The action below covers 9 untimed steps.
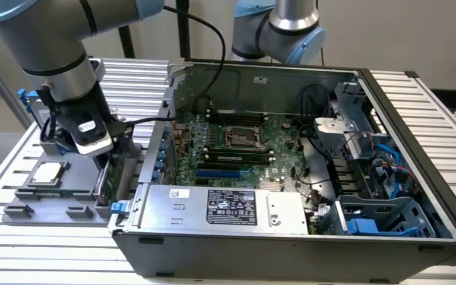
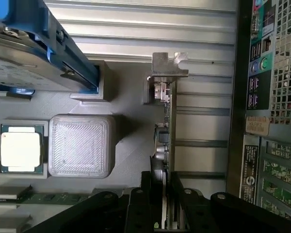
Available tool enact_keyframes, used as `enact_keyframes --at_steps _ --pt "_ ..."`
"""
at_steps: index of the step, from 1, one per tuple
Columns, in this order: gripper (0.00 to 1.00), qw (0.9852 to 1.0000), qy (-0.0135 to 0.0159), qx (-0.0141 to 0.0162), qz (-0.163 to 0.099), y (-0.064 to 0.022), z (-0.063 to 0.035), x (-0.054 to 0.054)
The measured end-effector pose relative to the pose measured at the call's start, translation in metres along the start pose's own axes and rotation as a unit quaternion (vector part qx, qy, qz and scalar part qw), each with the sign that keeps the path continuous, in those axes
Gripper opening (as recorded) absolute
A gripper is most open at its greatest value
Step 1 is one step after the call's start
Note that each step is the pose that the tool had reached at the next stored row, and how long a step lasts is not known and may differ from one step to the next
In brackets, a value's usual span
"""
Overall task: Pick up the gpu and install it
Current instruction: 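Pick up the gpu and move the gpu toward the slot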
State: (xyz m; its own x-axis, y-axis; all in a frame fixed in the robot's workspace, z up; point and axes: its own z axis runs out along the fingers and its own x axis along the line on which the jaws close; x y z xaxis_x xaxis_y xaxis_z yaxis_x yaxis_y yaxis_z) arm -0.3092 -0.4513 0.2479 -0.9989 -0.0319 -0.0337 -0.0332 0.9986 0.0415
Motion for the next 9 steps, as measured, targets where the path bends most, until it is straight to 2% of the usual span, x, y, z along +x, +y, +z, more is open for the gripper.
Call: enact_keyframes --at_steps 9 --pt "0.0 1.0 0.0005 -0.0001 0.0 0.0015 -0.0405 -0.001"
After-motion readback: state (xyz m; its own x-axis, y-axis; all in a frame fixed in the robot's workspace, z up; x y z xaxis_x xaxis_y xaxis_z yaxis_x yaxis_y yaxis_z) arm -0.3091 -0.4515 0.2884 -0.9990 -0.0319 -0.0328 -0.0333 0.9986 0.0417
